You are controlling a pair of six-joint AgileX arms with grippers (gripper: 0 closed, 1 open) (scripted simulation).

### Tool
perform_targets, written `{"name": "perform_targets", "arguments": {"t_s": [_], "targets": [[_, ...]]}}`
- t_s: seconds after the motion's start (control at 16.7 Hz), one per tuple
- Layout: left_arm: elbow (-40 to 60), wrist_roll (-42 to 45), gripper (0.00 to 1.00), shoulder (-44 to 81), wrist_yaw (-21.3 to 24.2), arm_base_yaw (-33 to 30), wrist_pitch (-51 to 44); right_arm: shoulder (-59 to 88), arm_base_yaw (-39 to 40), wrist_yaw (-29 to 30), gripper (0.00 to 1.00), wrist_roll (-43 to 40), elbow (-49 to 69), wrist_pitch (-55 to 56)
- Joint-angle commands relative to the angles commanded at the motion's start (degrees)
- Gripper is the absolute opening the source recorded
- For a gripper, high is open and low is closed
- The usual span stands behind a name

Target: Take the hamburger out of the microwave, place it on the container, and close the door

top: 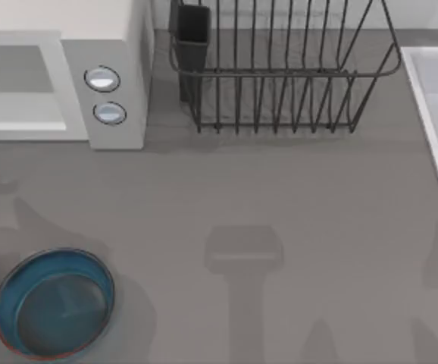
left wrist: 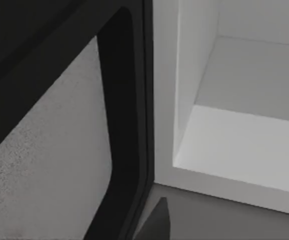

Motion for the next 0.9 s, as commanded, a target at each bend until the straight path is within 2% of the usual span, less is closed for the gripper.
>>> {"name": "perform_targets", "arguments": {"t_s": [0.24, 0.42, 0.66, 0.9], "targets": [[0.93, -1.57, 0.00, 0.68, -1.03, -1.21, -1.51, 0.00, 0.00, 0.00, 1.00, 0.00, 0.00, 0.00], [5.14, -8.42, 0.00, 2.48, -4.78, -5.58, -8.29, 0.00, 0.00, 0.00, 1.00, 0.00, 0.00, 0.00], [14.45, -26.05, 0.00, 6.69, -12.55, -14.98, -25.55, 0.00, 0.00, 0.00, 1.00, 0.00, 0.00, 0.00], [25.45, -52.22, 0.00, 12.51, -21.09, -26.13, -48.99, 0.00, 0.00, 0.00, 1.00, 0.00, 0.00, 0.00]]}}
